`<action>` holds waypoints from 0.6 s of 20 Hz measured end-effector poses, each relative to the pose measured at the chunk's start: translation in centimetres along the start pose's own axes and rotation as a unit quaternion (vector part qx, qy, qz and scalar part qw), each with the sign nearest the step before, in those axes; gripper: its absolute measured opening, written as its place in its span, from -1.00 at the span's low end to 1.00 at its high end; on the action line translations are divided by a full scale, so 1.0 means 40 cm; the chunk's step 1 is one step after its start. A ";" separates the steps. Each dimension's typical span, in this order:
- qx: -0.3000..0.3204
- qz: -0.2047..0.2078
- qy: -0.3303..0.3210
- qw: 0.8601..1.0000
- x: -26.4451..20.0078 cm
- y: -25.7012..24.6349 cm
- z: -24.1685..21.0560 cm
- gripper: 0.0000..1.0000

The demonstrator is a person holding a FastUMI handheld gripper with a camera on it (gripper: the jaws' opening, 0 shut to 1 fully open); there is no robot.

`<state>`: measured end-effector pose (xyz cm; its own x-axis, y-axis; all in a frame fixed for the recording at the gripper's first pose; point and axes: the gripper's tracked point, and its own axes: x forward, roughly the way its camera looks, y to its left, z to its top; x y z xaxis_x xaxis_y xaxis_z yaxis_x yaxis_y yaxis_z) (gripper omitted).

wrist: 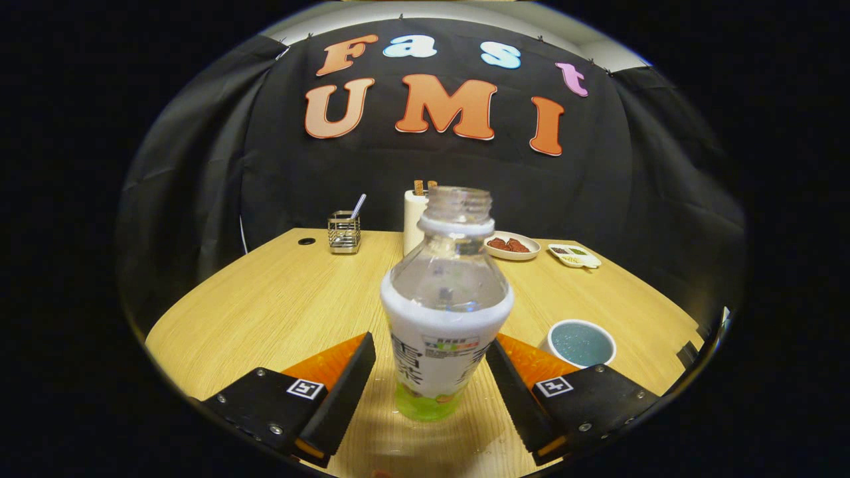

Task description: Take the bottle from table, then pour the juice into the cup, finally place the bottle on the coaster

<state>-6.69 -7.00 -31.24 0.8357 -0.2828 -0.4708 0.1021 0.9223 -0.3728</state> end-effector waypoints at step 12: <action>0.018 -0.016 -0.002 1.000 0.009 -0.018 -0.021 0.29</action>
<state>-6.90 -7.98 -31.82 0.8339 -0.3110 -0.4559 0.1480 0.9218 -0.3583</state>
